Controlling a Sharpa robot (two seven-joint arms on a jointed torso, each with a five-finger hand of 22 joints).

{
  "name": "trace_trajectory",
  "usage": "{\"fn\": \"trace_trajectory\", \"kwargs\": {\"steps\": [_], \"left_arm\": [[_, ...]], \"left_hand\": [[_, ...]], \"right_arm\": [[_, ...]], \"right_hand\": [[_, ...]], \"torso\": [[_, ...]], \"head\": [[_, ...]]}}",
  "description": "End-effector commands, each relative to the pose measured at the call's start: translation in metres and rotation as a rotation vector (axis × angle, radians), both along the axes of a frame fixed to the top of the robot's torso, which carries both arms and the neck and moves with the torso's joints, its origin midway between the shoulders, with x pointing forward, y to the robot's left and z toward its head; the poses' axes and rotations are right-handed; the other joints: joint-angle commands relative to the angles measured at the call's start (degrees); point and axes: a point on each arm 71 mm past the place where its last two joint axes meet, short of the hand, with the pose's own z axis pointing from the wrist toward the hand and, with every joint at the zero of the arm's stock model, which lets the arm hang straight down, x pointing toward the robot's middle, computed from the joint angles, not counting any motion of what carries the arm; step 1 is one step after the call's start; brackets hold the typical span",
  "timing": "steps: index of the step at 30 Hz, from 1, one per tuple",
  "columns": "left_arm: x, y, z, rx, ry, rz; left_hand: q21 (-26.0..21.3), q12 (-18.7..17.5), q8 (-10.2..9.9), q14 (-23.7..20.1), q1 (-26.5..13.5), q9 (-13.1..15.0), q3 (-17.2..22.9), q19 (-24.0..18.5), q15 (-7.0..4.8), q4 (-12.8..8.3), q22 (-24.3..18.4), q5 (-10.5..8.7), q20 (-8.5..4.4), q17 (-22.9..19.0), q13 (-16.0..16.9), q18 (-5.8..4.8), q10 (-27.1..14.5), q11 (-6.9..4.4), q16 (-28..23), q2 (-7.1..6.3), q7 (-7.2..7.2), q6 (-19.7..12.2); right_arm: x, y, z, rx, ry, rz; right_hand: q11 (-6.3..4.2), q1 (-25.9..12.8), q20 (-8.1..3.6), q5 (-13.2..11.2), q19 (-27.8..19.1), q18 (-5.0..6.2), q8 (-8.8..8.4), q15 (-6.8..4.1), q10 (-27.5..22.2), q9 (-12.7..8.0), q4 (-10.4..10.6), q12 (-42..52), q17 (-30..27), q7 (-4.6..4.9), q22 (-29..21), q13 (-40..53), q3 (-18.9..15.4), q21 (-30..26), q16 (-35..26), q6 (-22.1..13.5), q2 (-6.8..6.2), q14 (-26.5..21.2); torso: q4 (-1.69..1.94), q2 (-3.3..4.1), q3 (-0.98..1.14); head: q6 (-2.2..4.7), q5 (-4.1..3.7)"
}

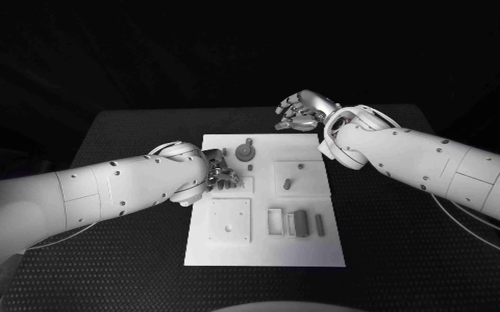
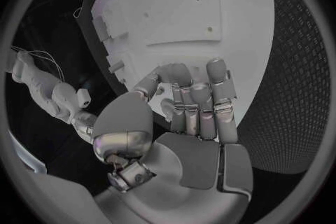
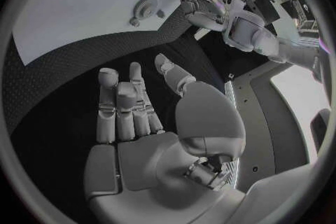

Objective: Assemble the parts on the task board

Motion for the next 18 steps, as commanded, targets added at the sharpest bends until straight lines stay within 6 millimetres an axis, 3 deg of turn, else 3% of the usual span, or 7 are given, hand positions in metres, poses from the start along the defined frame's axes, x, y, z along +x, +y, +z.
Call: {"fn": "trace_trajectory", "kwargs": {"steps": [1, 11, 18], "left_arm": [[-0.0010, -0.0032, -0.0001, -0.015, 0.005, -0.014], [-0.0003, -0.0035, 0.0004, -0.031, -0.002, -0.004], [0.0001, -0.0037, 0.0010, -0.044, -0.010, 0.003]], "left_hand": [[0.1, 0.3, -0.7, -0.5, 1.6, -0.3, 0.6, -0.1, -0.06, -1.2, 1.1, 0.49, 0.24, -0.2, -0.1, 0.01, -0.4, 0.08, 0.1, 1.21, 0.22, -0.7], [-0.1, 0.5, -1.8, -0.8, 1.7, -0.9, 0.9, -0.4, 0.15, -1.5, 1.1, 0.59, 0.25, -0.6, -0.3, -0.13, -0.9, 0.29, 0.1, 2.16, 0.75, -1.4], [-0.2, 0.7, -2.3, -0.8, 2.4, -1.1, 1.1, -0.3, 0.19, -1.8, 1.1, -1.72, 0.22, -1.0, -0.4, -0.22, -1.0, 0.33, 0.3, 2.83, 0.85, -1.3]], "right_arm": [[-0.0004, 0.0007, -0.0002, -0.003, 0.004, 0.013], [-0.0005, 0.0004, -0.0004, -0.004, 0.007, 0.014], [-0.0004, -0.0001, -0.0005, -0.005, 0.007, 0.013]], "right_hand": [[0.30, -0.3, -0.36, 0.1, 0.0, 3.52, 0.32, 0.00, 0.1, -0.1, 0.1, -0.3, -0.1, 0.53, 0.9, 0.1, -0.3, -0.2, 0.2, -0.3, 0.47, -0.3], [0.30, -0.3, -0.35, 0.1, 0.0, 3.52, 0.34, 0.00, 0.1, -0.1, 0.2, -0.3, -0.1, 0.53, 0.9, 0.1, -0.3, -0.2, 0.2, -0.3, 0.56, -0.3], [0.30, -0.4, -0.34, 0.1, 0.0, 3.52, 0.35, 0.01, 0.1, -0.1, 0.2, -0.3, -0.1, 0.53, 0.9, 0.1, -0.3, -0.3, 0.2, -0.3, 0.58, -0.3]], "torso": [[0.03, -0.01, 0.00], [0.05, -0.01, -0.03], [0.04, 0.00, -0.03]], "head": [[0.00, -0.06], [0.05, -0.16], [0.13, -0.20]]}}
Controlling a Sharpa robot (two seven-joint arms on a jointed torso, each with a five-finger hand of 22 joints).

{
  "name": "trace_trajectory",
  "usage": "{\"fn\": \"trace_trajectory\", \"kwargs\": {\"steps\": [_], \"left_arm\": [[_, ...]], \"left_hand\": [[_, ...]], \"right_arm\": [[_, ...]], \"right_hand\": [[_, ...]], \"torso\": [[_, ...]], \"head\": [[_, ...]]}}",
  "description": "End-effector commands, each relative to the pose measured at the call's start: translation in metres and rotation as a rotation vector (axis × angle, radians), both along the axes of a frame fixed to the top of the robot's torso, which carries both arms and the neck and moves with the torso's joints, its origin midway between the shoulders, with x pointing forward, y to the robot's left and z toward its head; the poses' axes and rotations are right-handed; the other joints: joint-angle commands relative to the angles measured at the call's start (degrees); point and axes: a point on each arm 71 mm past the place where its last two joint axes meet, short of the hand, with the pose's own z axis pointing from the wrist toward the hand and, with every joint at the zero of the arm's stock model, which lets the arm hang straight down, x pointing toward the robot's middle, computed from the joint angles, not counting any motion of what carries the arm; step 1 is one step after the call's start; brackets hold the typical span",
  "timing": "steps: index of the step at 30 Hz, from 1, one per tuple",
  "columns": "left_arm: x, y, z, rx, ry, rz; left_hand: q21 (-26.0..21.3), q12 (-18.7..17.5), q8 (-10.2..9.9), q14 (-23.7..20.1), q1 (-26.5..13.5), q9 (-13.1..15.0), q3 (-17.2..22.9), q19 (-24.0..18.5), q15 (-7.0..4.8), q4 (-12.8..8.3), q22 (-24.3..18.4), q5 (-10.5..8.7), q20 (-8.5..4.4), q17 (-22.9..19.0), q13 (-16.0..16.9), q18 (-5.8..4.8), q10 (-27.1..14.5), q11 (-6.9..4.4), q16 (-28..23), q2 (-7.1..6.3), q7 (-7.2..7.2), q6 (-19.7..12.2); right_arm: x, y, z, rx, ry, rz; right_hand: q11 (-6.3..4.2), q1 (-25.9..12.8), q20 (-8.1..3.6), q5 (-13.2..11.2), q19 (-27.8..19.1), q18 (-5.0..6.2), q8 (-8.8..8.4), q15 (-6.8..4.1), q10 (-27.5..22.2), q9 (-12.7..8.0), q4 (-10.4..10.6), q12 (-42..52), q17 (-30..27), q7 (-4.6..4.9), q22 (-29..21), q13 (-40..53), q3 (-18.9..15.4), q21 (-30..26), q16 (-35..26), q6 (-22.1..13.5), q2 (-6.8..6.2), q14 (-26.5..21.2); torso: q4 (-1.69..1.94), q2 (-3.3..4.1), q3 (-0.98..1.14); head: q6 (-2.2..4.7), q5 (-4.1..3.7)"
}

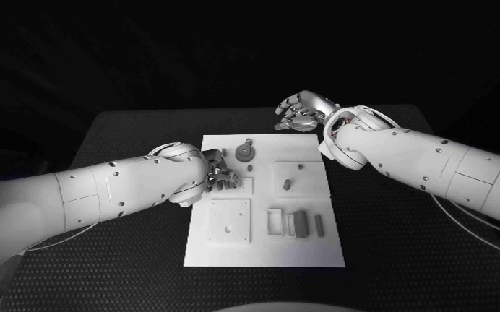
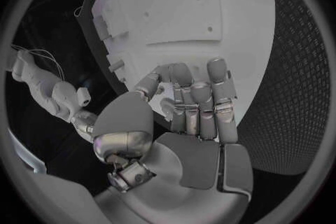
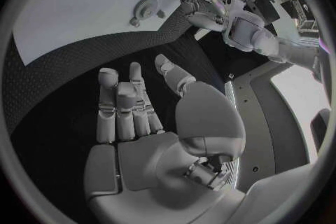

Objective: Assemble the parts on the task board

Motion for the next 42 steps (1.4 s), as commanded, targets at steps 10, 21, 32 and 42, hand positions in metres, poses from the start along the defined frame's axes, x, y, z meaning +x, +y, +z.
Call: {"fn": "trace_trajectory", "kwargs": {"steps": [10, 21, 32, 42], "left_arm": [[0.0003, -0.0069, 0.0017, -0.046, -0.017, -0.006], [0.0003, -0.0107, 0.0016, -0.012, -0.020, -0.040], [0.0003, -0.0126, 0.0018, -0.004, -0.026, -0.045], [0.0012, -0.0123, 0.0022, 0.003, -0.035, -0.041]], "left_hand": [[-0.4, 0.5, -0.8, -0.4, 2.8, -0.2, 1.3, -0.2, 0.12, -1.4, 1.1, -4.46, 0.05, -0.5, -0.3, -0.27, -0.5, 0.06, 0.5, 2.79, 0.23, -0.5], [-0.4, 0.6, -0.9, -0.4, 3.5, -0.3, 1.4, -0.1, 0.11, -1.7, 1.1, -5.03, 0.03, -0.7, -0.4, -0.28, -0.5, 0.05, 0.6, 2.91, 0.25, -0.5], [-0.5, 0.6, -1.0, -0.4, 3.6, -0.3, 1.4, -0.1, 0.13, -1.7, 1.1, -5.44, 0.04, -0.8, -0.5, -0.30, -0.5, 0.08, 0.6, 2.93, 0.30, -0.6], [-0.5, 0.8, -1.2, -0.3, 3.4, -0.4, 0.9, 0.0, 0.14, -1.5, 1.1, -6.93, 0.03, -1.0, -0.5, -0.32, -0.5, 0.09, 0.7, 2.52, 0.35, -0.6]], "right_arm": [[-0.0005, 0.0012, -0.0003, -0.003, 0.006, 0.015], [-0.0004, 0.0008, -0.0003, -0.002, 0.006, 0.013], [-0.0004, 0.0008, -0.0004, -0.003, 0.007, 0.014], [-0.0003, 0.0003, -0.0005, -0.003, 0.008, 0.013]], "right_hand": [[0.31, -0.3, -0.33, 0.1, 0.0, 3.52, 0.36, 0.01, 0.1, -0.1, 0.1, -0.3, -0.1, 0.54, 0.9, 0.1, -0.2, -0.3, 0.2, -0.3, 0.38, -0.3], [0.32, -0.7, -0.29, 0.1, 0.0, 3.52, 0.39, 0.02, 0.1, -0.2, 0.2, -0.3, -0.1, 0.55, 0.9, 0.1, -0.2, -0.3, 0.2, -0.4, 0.47, -0.3], [0.32, -0.8, -0.29, 0.1, 0.0, 3.52, 0.40, 0.02, 0.1, -0.2, 0.2, -0.3, -0.2, 0.55, 0.9, 0.1, -0.2, -0.3, 0.2, -0.4, 0.47, -0.3], [0.32, -0.8, -0.30, 0.1, 0.0, 3.52, 0.42, 0.02, 0.1, -0.2, 0.2, -0.3, -0.2, 0.55, 0.9, 0.1, -0.2, -0.3, 0.2, -0.4, 0.46, -0.3]], "torso": [[0.00, 0.00, -0.02], [0.00, 0.00, -0.01], [-0.01, -0.02, -0.01], [-0.02, 0.00, -0.01]], "head": [[-0.04, -0.06], [-0.11, -0.12], [-0.11, -0.16], [-0.06, -0.21]]}}
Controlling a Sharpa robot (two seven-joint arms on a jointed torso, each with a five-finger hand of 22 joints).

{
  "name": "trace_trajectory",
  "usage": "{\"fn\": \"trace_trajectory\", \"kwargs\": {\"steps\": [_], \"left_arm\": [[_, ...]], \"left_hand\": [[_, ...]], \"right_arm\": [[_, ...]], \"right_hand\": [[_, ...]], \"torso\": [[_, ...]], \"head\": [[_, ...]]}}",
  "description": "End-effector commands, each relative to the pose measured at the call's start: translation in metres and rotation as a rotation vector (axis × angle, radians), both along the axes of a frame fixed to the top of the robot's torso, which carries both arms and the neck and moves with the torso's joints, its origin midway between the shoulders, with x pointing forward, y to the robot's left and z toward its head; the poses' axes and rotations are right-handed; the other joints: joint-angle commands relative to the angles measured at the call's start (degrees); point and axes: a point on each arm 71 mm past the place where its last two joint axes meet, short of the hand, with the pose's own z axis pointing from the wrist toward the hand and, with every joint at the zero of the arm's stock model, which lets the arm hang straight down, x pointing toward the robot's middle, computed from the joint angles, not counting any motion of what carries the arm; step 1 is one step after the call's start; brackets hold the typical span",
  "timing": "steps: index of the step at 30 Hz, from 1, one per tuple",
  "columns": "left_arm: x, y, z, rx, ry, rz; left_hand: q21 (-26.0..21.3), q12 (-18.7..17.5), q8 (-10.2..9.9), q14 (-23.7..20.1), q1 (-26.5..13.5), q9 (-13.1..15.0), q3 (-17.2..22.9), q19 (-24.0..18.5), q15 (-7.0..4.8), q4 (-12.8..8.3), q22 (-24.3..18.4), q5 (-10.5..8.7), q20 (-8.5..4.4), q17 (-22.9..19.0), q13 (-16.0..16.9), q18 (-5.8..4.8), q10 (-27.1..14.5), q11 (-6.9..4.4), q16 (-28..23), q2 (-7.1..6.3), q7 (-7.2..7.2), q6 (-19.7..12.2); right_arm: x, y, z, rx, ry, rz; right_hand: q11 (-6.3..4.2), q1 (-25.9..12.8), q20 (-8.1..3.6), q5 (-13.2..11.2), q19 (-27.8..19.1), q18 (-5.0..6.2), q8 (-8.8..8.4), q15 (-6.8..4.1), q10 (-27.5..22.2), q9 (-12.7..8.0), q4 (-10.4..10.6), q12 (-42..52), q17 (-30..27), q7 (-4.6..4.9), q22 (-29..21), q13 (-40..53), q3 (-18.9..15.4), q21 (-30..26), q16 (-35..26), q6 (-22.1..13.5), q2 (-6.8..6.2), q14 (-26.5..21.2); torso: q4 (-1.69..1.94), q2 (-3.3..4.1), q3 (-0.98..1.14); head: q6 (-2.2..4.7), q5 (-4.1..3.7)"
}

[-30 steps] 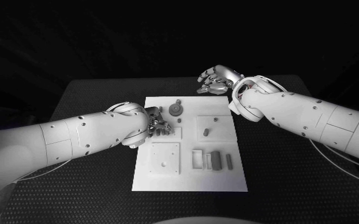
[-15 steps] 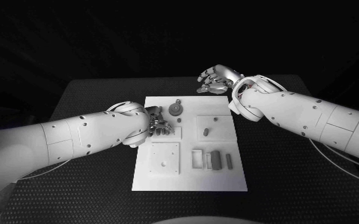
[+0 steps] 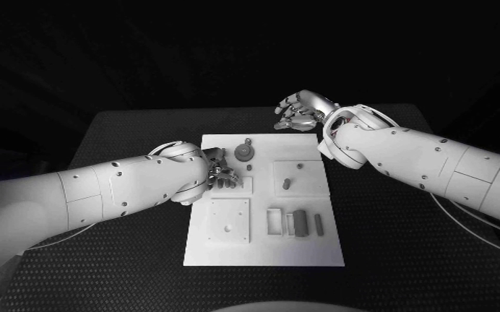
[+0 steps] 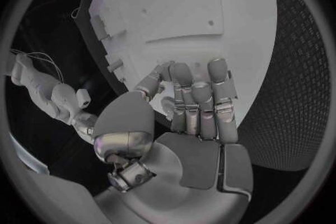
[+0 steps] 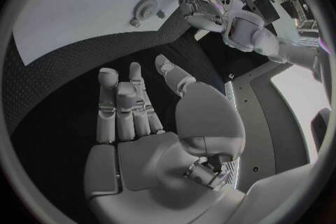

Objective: Assemble the parts on the task board

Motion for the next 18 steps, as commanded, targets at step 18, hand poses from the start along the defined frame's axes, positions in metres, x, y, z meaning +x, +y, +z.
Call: {"fn": "trace_trajectory", "kwargs": {"steps": [18], "left_arm": [[-0.0016, -0.0060, 0.0011, -0.037, 0.004, -0.021]], "left_hand": [[-1.2, 0.7, -0.2, -0.2, -4.5, 0.4, 0.6, 0.5, -0.67, 7.4, 0.9, -0.37, -0.47, -0.7, -0.3, 0.06, -0.5, -0.30, 0.7, -7.26, 0.01, -0.7]], "right_arm": [[-0.0003, 0.0008, -0.0003, 0.000, 0.006, 0.013]], "right_hand": [[0.33, -0.6, -0.39, 0.1, 0.1, 3.52, 0.15, 0.03, 0.0, -0.1, 0.2, -0.3, -0.1, 0.70, 0.9, 0.1, -0.2, -0.4, 0.2, -0.2, 0.08, -0.3]], "torso": [[0.02, 0.03, 0.01]], "head": [[0.05, -0.09]]}}
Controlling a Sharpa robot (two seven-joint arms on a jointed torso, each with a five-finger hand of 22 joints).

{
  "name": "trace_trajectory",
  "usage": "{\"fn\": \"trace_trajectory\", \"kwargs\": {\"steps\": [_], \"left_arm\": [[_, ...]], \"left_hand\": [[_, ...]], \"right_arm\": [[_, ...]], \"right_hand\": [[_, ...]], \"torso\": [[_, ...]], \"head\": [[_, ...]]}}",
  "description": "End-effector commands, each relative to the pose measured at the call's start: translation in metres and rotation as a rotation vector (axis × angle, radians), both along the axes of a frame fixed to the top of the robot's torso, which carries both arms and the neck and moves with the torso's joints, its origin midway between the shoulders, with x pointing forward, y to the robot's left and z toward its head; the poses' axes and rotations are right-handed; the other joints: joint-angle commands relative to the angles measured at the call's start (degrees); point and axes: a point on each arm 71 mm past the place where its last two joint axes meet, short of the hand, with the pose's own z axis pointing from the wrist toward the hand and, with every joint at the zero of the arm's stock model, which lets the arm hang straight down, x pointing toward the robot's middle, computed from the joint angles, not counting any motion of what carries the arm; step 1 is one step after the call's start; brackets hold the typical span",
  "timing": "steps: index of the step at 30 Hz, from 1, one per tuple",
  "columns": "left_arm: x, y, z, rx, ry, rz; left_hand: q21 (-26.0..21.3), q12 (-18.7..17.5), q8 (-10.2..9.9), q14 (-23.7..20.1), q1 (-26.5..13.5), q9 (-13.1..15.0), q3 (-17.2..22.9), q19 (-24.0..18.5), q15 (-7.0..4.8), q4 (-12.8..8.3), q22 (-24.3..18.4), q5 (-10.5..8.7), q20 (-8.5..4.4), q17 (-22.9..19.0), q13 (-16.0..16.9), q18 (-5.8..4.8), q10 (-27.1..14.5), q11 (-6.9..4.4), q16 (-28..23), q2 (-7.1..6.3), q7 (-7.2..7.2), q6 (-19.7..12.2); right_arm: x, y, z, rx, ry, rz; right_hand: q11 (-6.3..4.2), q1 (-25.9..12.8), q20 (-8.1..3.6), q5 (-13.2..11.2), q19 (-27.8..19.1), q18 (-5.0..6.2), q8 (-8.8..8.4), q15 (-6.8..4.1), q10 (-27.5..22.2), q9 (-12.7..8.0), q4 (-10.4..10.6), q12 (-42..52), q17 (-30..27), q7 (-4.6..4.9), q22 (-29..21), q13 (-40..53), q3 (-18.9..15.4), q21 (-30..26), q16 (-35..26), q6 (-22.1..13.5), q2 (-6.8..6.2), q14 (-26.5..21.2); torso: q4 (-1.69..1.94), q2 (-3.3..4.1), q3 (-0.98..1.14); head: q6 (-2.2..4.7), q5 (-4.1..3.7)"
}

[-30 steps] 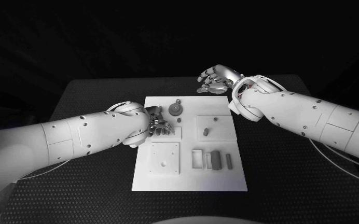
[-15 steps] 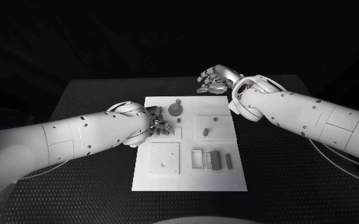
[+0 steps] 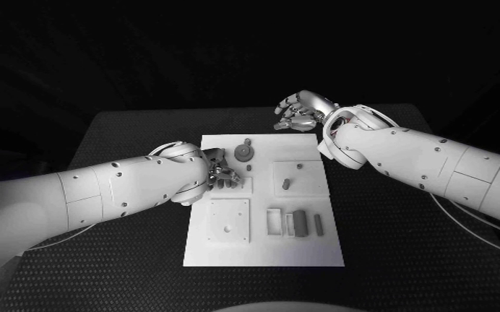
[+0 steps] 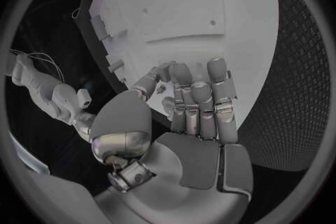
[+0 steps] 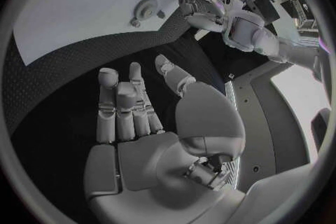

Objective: Assemble the parts on the task board

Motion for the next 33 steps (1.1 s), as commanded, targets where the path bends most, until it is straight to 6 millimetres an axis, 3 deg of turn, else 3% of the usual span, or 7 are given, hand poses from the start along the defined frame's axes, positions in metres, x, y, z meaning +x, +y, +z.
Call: {"fn": "trace_trajectory", "kwargs": {"steps": [1, 6, 17, 28, 33], "left_arm": [[-0.0011, -0.0046, 0.0009, -0.030, 0.003, -0.016], [-0.0016, -0.0039, 0.0007, -0.030, 0.006, -0.013], [-0.0011, 0.0013, 0.0004, -0.028, 0.009, 0.001], [-0.0013, 0.0019, 0.0001, -0.024, 0.014, -0.001], [-0.0011, 0.0028, -0.0007, -0.016, 0.025, -0.001]], "left_hand": [[-0.2, 0.4, 0.1, -0.1, -0.7, 0.2, 0.8, 0.3, -0.32, 1.6, 1.0, -0.27, -0.34, -0.1, -0.1, 0.09, -0.3, -0.10, 0.4, -1.93, -0.11, -0.4], [-0.3, 0.6, 0.2, -0.2, -1.2, 0.5, 1.5, 0.3, -0.36, 3.7, 1.1, -0.25, -0.31, -0.1, 0.0, 0.16, -0.3, -0.13, 0.6, -3.14, -0.15, -0.4], [-0.2, 0.8, 0.3, -0.2, -1.1, 0.6, 1.7, 0.4, -0.40, 4.2, 1.2, -0.25, -0.31, -0.1, 0.1, 0.20, -0.3, -0.17, 0.8, -3.28, -0.19, -0.4], [0.1, 1.1, 0.5, -0.5, 1.2, 0.9, 0.9, 0.2, -0.40, 2.8, 1.3, -0.26, -0.23, -0.1, 0.2, 0.20, -0.5, -0.17, 1.2, -0.91, -0.17, -0.6], [0.1, 1.1, 0.3, -0.7, 1.3, 0.9, 0.2, 0.0, -0.33, 2.4, 1.2, -0.27, -0.17, -0.2, 0.2, 0.15, -0.8, -0.08, 1.2, -0.64, -0.07, -0.8]], "right_arm": [[-0.0004, 0.0012, -0.0002, 0.000, 0.005, 0.013], [-0.0003, 0.0011, -0.0002, 0.000, 0.005, 0.013], [-0.0003, 0.0010, -0.0003, 0.000, 0.005, 0.013], [-0.0002, 0.0007, -0.0003, 0.000, 0.005, 0.012], [-0.0003, 0.0006, -0.0003, 0.000, 0.005, 0.012]], "right_hand": [[0.33, -0.6, -0.39, 0.1, 0.1, 3.52, 0.15, 0.02, 0.0, -0.1, 0.2, -0.3, -0.1, 0.54, 0.9, 0.1, -0.2, -0.4, 0.2, -0.1, 0.08, -0.3], [0.33, -0.7, -0.39, 0.1, 0.1, 3.52, 0.16, 0.03, 0.0, -0.1, 0.2, -0.3, -0.1, 0.54, 0.9, 0.1, -0.2, -0.4, 0.2, -0.1, 0.06, -0.4], [0.34, -0.8, -0.38, 0.1, 0.1, 3.52, 0.17, 0.04, 0.0, -0.1, 0.3, -0.3, -0.1, 0.55, 0.9, 0.1, -0.2, -0.4, 0.2, -0.1, 0.04, -0.4], [0.34, -0.8, -0.39, 0.1, 0.1, 3.52, 0.18, 0.04, 0.0, -0.1, 0.3, -0.3, -0.1, 0.55, 0.9, 0.1, -0.2, -0.4, 0.2, -0.1, 0.06, -0.4], [0.34, -0.8, -0.39, 0.1, 0.1, 3.52, 0.19, 0.04, 0.0, -0.1, 0.3, -0.3, -0.1, 0.55, 0.9, 0.1, -0.2, -0.5, 0.2, -0.1, 0.06, -0.4]], "torso": [[0.03, 0.02, -0.02], [-0.01, 0.01, -0.04], [-0.03, -0.01, -0.02], [0.00, 0.01, -0.06], [0.02, 0.02, -0.04]], "head": [[-0.03, -0.03], [-0.05, 0.04], [-0.04, 0.11], [-0.11, 0.10], [-0.08, 0.09]]}}
